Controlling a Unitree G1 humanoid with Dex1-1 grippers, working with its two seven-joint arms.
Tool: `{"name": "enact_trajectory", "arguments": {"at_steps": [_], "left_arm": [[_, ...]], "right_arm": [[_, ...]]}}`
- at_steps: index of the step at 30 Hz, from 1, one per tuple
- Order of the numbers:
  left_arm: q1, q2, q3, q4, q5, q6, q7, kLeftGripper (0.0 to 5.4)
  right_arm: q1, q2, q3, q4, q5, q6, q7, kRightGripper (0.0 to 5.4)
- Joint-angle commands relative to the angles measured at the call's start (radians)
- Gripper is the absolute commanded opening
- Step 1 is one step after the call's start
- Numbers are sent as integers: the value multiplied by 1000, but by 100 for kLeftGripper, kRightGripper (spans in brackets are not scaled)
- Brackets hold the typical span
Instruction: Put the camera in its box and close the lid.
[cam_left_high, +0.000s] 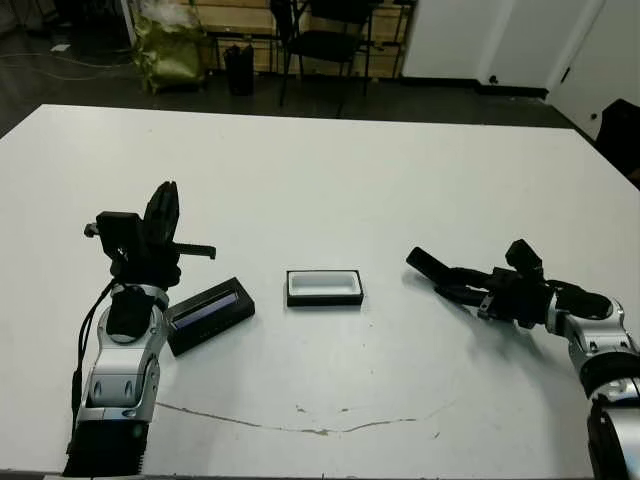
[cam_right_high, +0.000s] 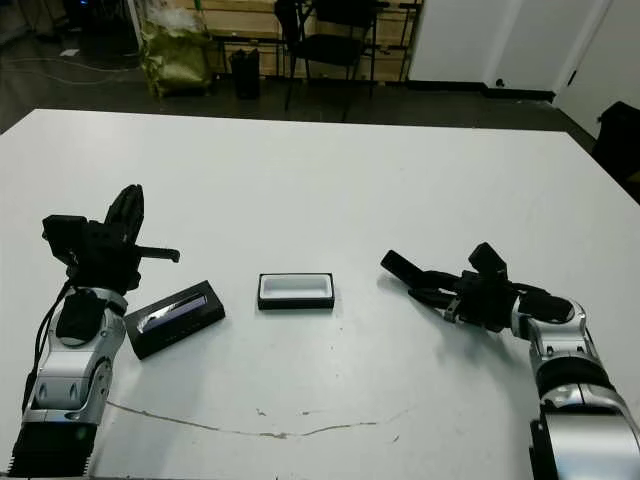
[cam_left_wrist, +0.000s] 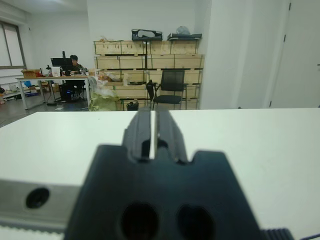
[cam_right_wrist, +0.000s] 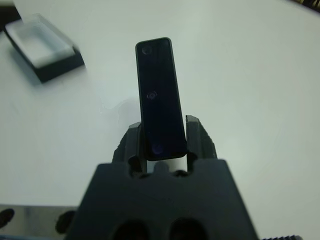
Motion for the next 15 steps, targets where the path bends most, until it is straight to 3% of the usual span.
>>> {"name": "enact_trajectory", "arguments": {"at_steps": [1,8,13,15], "left_arm": [[3,-1,-4,-1,5,23,0,0],[0,0,-8,-6,11,30,4,0],[-1,0,-8,2,9,22,1,0],[-2,3,-7,7,6,13,-6,0]], "right_arm": [[-79,19,-8,3,15,55,61,67],[-212,27,78,-2,-70,188,94,67],[-277,57,133,-21,-106,213,161,67],[-287,69,160,-35,-123,173,184,67]]}}
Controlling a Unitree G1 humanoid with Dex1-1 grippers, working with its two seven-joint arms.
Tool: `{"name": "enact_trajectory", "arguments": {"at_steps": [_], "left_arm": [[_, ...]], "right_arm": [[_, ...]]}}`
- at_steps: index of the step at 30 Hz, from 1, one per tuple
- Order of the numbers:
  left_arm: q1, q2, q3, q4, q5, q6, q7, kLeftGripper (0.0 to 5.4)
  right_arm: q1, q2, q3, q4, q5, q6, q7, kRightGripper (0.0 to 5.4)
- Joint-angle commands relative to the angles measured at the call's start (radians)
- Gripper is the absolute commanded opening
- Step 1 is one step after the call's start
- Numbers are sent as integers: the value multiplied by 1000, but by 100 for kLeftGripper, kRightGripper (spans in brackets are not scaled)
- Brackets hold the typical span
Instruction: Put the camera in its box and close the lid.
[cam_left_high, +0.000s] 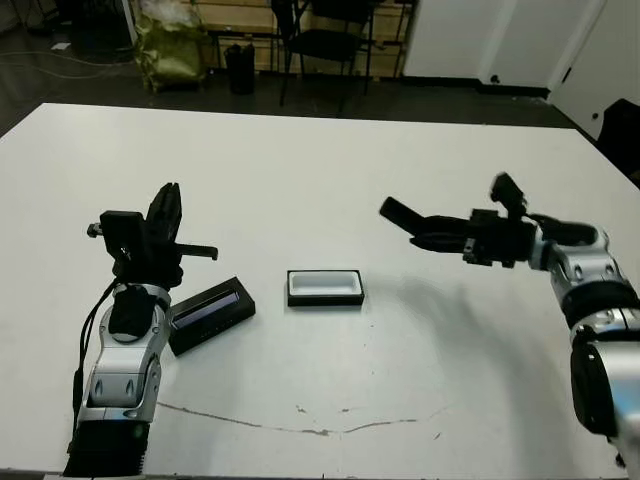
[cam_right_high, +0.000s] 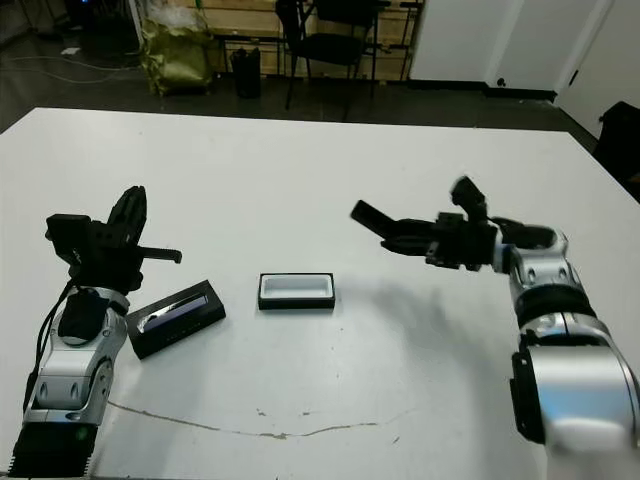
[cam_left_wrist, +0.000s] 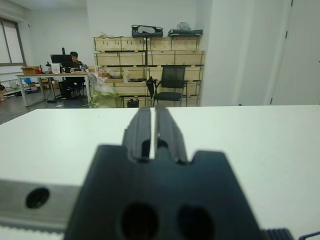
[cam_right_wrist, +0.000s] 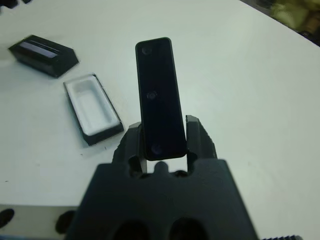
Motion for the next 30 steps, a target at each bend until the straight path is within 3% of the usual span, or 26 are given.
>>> {"name": "enact_trajectory", "arguments": {"at_steps": [1,8,11,20,30], "left_arm": [[-2,2,2,16,1,-1,-8,0],[-3,3,-2,8,9,13,0,0],[-4,5,-1,18,3,0,-11,0],[-6,1,-3,27,7,-8,-10,0],[-2,0,-10,21,7,5,-11,0]], "right_arm": [[-24,23,44,-20,-41,-37,39,67],[-46,57,98,-61,-69,-43,89,67],[-64,86,100,-33,-65,5,138,67],[-87,127,176,-68,-130,-37,147,67],[-143,178,238,20,-180,-38,216,67]]}}
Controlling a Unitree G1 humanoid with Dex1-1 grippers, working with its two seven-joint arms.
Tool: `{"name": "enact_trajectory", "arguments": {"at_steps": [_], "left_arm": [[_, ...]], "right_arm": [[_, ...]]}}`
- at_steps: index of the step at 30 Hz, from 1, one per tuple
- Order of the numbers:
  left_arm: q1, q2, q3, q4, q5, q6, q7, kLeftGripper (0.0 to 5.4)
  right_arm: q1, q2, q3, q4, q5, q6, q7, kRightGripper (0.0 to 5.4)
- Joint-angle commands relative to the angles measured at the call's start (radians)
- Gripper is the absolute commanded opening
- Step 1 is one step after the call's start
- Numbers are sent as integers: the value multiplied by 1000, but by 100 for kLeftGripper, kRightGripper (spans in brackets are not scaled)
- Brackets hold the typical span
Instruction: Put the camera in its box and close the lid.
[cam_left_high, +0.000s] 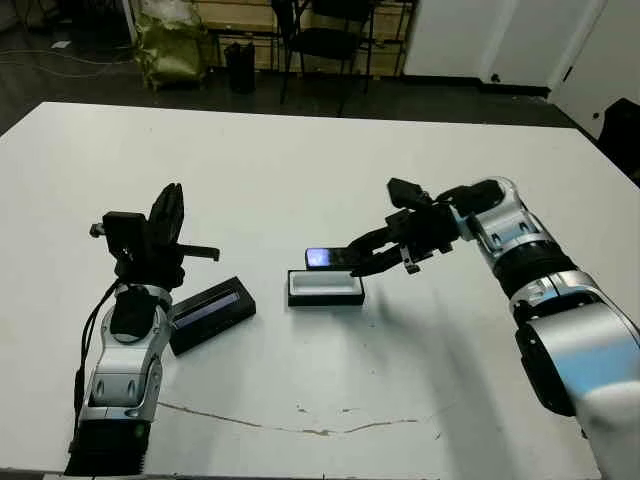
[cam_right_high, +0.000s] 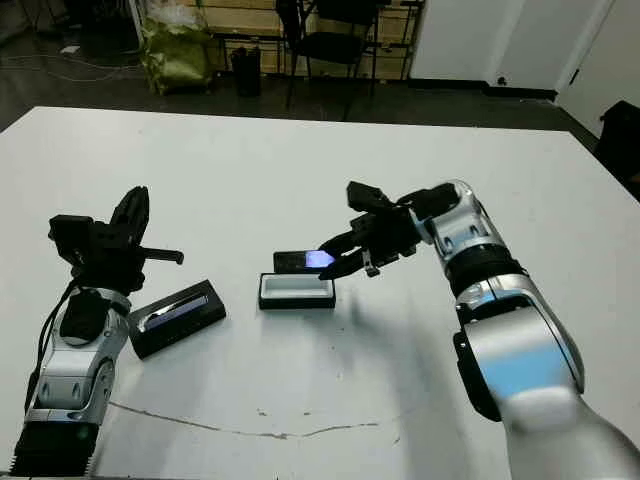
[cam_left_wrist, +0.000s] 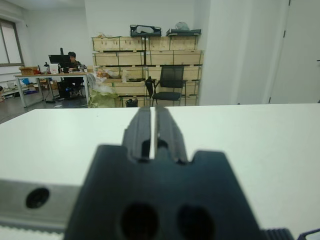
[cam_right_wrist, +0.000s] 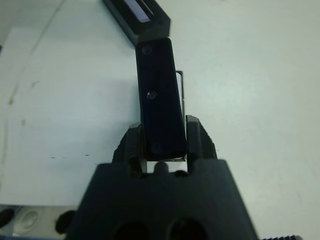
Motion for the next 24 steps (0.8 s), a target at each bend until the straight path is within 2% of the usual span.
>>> {"name": "enact_trajectory", "arguments": {"at_steps": [1,6,8,10,13,18,24], "left_arm": [[-1,-1,-4,6,5,23,-2,0],[1,3,-3,14,13,6,0,0],[2,2,-1,19,9,-5,-2,0],[4,-1,1,17,1,-1,-5,0],[7,0,-1,8,5,15,1,0],[5,-5,-3,5,2,21,2,0],[6,-3,-1,11,1,12,-1,0]], "right_arm": [[-14,19,19,33,-30,-23,-1,67],[-22,42,17,58,-32,-12,6,67],[-16,38,24,45,-44,-45,-14,67],[-16,34,32,34,-58,-46,-32,67],[-15,29,42,19,-77,-26,-56,67],[-17,39,43,17,-90,59,-94,67],[-2,47,44,3,-92,78,-163,67]]}}
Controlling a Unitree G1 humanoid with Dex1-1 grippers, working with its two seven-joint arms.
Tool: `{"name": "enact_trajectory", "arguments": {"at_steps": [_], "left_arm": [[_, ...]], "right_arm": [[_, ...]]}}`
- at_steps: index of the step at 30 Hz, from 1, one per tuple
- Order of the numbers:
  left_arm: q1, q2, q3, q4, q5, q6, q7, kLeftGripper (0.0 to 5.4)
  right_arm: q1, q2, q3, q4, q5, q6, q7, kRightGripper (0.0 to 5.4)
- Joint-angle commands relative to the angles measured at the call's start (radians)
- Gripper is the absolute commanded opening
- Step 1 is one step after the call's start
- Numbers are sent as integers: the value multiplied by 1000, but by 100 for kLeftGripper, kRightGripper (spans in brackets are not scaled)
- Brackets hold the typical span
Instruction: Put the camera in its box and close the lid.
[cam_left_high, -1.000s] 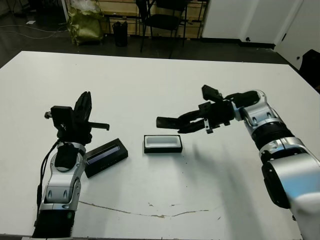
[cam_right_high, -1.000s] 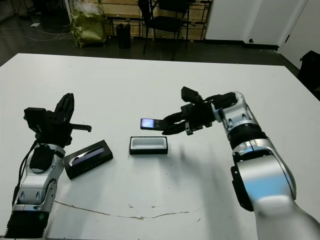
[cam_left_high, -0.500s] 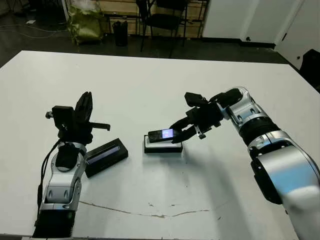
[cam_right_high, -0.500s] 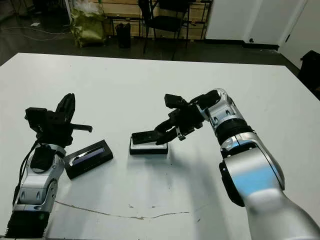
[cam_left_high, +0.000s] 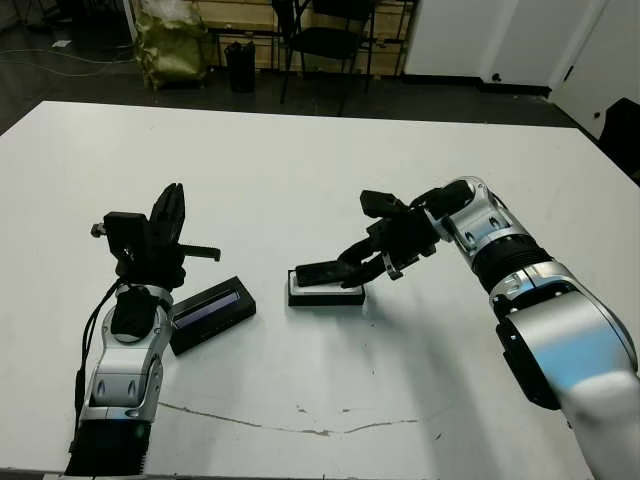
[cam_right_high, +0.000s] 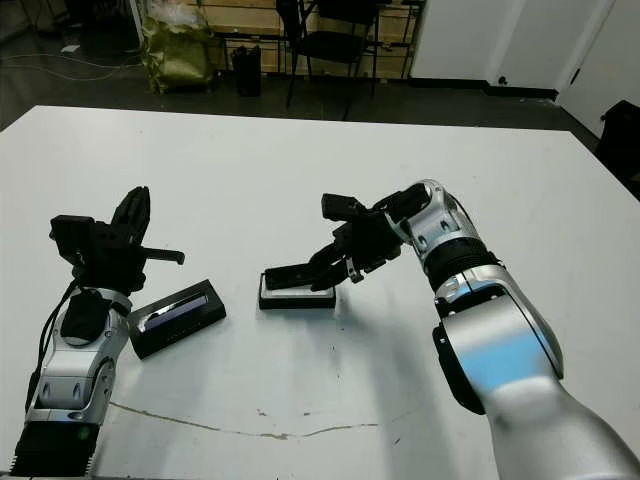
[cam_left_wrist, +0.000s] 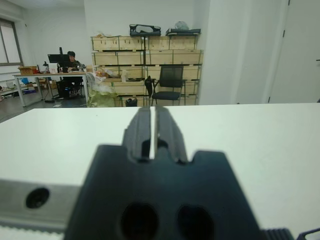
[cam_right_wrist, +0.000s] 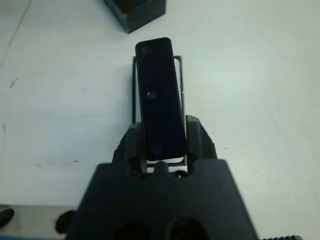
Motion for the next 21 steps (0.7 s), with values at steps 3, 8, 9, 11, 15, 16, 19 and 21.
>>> {"name": "enact_trajectory", "arguments": {"at_steps": [3,8,9,11,15,16,19,21], "left_arm": [[7,-2,1,10,-1,16,-3,0],[4,1,-2,14,5,11,-3,0],[4,1,-2,14,7,11,-2,0],[5,-1,-3,5,7,24,2,0],[6,0,-3,3,8,26,1,0],[7,0,-3,3,9,25,1,0],[7,0,-4,1,14,23,3,0],[8,-1,-2,-1,6,25,-1,0]], "right_arm": [[4,-3,10,-18,-23,12,-50,67],[5,-6,7,-13,-18,0,-27,67],[4,-5,7,-12,-18,3,-24,67],[2,-5,12,-12,-23,-2,-21,67],[2,-3,16,-13,-27,-3,-11,67],[-1,-2,20,-12,-31,-2,-7,67],[-6,-2,34,-17,-43,-11,-1,67],[-8,-2,38,-17,-47,-11,3,66]]}}
